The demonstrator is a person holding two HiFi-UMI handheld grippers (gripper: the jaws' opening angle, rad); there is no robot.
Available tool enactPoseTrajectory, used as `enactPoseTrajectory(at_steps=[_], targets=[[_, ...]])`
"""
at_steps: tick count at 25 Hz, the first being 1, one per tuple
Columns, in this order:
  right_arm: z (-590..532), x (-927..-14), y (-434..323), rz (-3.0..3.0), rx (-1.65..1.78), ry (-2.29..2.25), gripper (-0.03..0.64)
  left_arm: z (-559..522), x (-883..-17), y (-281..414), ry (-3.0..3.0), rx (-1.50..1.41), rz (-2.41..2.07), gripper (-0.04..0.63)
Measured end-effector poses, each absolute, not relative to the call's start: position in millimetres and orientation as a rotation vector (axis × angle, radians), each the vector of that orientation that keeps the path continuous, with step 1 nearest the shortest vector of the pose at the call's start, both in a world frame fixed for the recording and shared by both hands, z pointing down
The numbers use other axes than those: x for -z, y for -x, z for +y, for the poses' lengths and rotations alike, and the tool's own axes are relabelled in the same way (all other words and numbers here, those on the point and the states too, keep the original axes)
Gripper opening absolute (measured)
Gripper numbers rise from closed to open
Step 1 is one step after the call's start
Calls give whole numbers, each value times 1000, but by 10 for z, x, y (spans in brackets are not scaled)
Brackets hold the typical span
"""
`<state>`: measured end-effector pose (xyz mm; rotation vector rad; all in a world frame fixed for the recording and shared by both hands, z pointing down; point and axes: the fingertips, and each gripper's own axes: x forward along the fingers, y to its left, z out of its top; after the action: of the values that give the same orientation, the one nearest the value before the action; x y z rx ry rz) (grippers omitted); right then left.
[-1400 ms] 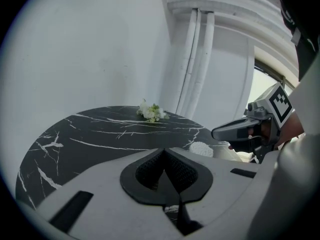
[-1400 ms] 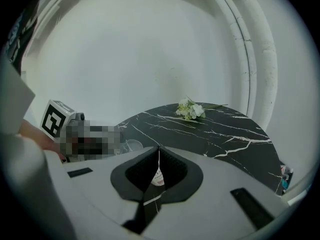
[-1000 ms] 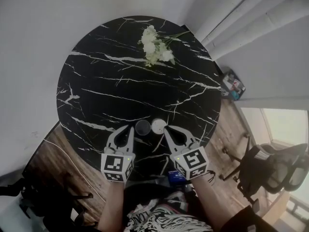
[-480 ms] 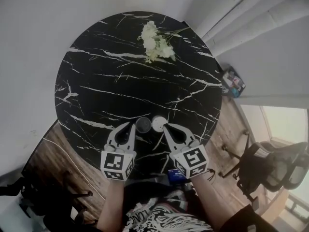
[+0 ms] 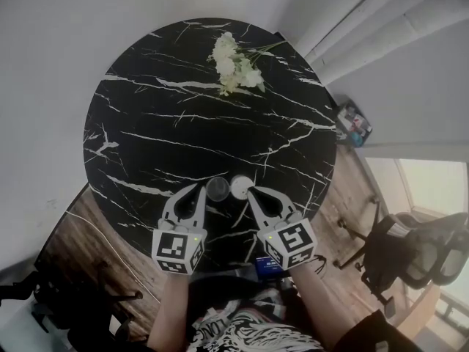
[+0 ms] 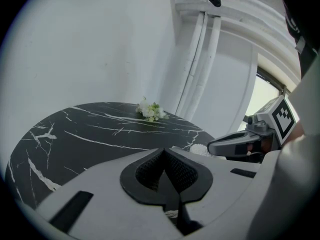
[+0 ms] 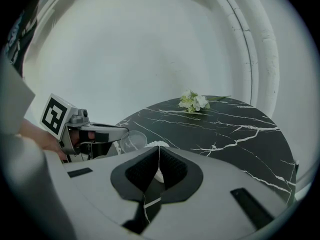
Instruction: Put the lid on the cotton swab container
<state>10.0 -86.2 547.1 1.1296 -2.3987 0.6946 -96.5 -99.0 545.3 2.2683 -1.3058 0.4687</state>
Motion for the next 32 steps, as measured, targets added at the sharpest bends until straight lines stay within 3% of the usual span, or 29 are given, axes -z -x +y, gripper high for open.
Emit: enactPoseTrajectory(at_steps=[6,14,32], targets=[[-866,-5468,-100,-2399,-696,-1130,18,-1007,-5448,982,-2237,-378,-1288,15],[-871,-5467,-95,-2403,-688,-1126,18,-935,-5769,994,-2173,-509,-1263,15],[-921,-5328,-127,-2434,-657,-1167,18,-934,-5524,770,-2258,-465,-1229,15]])
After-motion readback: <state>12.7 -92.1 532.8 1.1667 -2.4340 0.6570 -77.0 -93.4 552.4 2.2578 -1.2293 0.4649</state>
